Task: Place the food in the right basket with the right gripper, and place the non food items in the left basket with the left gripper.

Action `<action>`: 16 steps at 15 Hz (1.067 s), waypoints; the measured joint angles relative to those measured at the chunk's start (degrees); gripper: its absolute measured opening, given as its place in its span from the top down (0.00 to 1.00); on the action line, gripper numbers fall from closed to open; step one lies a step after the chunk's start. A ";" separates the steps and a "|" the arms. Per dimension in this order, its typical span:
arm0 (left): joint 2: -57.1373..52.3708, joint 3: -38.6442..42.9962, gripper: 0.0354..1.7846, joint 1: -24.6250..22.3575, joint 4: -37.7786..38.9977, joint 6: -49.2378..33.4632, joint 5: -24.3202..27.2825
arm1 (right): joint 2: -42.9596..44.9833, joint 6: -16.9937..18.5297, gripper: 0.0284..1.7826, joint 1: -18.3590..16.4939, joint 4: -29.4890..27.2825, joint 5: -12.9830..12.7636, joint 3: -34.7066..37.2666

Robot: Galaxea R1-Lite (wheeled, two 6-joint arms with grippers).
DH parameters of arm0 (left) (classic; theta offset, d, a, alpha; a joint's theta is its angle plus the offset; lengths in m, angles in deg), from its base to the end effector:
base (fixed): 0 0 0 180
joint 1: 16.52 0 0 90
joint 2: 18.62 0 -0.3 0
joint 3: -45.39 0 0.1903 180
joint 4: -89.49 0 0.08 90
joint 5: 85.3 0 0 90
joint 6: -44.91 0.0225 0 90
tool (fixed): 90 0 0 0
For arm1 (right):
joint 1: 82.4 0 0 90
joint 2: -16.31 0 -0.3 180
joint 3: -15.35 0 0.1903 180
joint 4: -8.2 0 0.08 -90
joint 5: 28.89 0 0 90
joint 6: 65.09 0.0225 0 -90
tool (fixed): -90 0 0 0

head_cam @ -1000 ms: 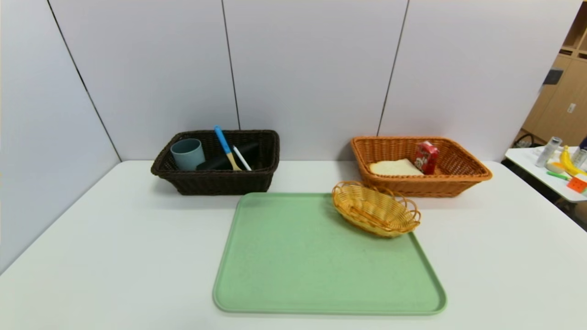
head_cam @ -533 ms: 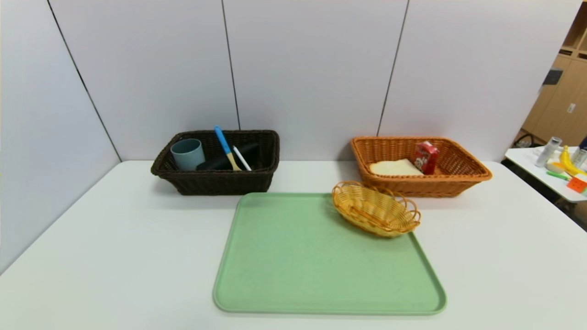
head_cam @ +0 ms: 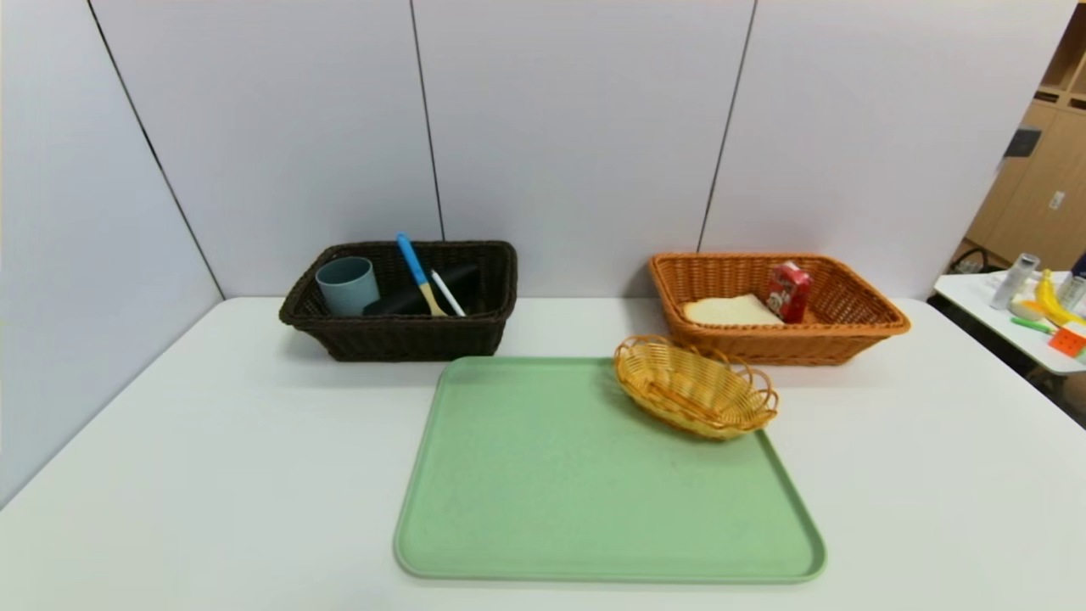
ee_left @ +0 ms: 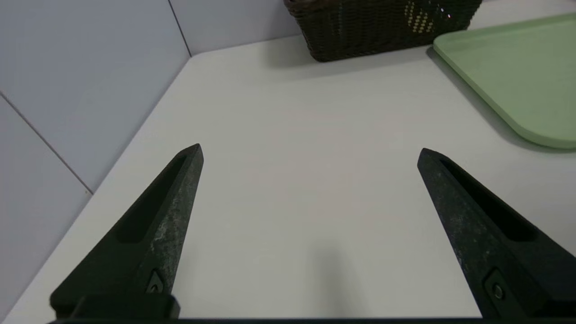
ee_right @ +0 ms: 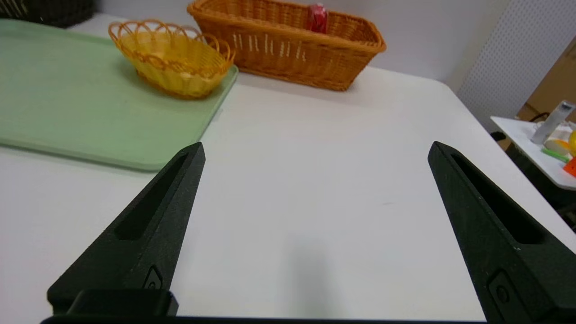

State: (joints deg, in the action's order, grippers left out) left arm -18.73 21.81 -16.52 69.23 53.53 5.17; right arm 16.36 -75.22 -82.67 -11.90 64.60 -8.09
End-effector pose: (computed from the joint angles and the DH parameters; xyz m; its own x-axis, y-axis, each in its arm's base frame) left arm -0.0234 -0.0002 0.0820 0.9982 -0.0082 0.0598 -0.0009 0.9887 0.1501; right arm -0.0232 0.0015 0.0816 0.9967 0.0562 0.0590 -0.0448 0.9828 -0.1791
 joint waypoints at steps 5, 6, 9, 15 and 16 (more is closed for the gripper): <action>0.00 0.05 0.06 -0.05 -3.57 -6.64 0.27 | -0.02 3.30 0.04 0.00 -4.08 -0.96 0.05; 0.00 0.10 0.06 -0.07 -3.51 -7.94 -0.33 | -0.02 5.51 0.04 0.00 -3.95 -1.49 0.05; 0.01 0.11 0.06 -0.05 -3.32 -8.52 -0.44 | -0.02 9.84 0.04 0.09 -3.84 -3.40 0.05; 0.04 0.11 0.06 -0.05 -3.24 -8.62 -0.46 | -0.05 10.65 0.04 0.09 -3.79 -3.68 0.07; 0.06 0.11 0.06 -0.05 -3.24 -8.59 -0.46 | -0.02 10.53 0.04 0.09 -3.75 -3.68 0.07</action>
State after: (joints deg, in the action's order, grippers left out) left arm -18.67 21.92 -16.57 65.99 44.93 4.70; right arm 16.34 -64.69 -82.58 -15.66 60.92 -8.02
